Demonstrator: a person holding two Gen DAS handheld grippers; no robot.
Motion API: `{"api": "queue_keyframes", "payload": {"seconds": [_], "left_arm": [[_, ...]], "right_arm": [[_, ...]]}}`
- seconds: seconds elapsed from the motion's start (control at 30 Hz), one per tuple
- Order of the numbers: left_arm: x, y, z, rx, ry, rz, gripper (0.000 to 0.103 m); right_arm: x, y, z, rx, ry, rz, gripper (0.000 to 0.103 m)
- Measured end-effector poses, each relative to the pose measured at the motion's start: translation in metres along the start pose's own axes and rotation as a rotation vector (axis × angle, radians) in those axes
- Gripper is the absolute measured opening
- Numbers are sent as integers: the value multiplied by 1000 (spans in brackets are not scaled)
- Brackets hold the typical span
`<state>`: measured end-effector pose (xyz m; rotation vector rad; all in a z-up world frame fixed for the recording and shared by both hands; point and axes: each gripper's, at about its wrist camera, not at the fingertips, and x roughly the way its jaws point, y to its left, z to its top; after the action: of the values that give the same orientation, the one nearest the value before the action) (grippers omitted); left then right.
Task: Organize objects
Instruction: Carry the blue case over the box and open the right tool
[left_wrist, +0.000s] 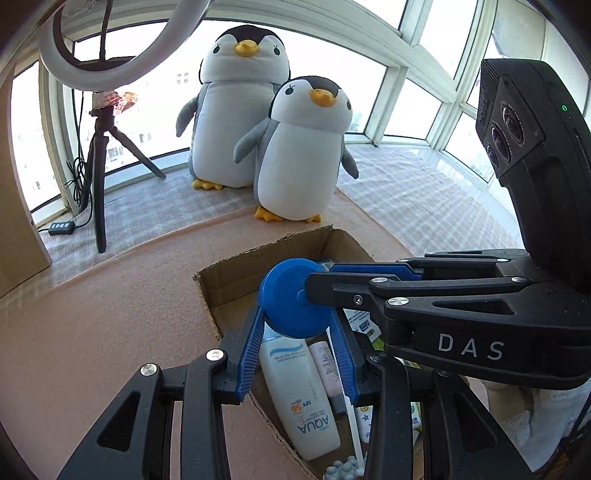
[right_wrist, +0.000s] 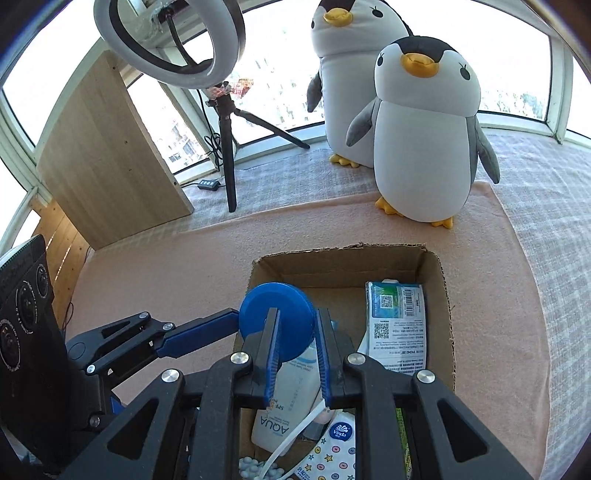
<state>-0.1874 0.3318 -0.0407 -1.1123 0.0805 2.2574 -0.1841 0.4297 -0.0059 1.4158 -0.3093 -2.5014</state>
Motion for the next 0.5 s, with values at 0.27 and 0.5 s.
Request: {"api": "queue_keyframes", "payload": {"seconds": [0.27, 0.5], "left_arm": [[26, -9, 11, 23, 18, 14, 40], [34, -6, 12, 31, 31, 32, 58]], "right_arm": [[8, -21, 6, 16, 4, -4, 17], [8, -28, 6, 24, -8, -52, 48]]}}
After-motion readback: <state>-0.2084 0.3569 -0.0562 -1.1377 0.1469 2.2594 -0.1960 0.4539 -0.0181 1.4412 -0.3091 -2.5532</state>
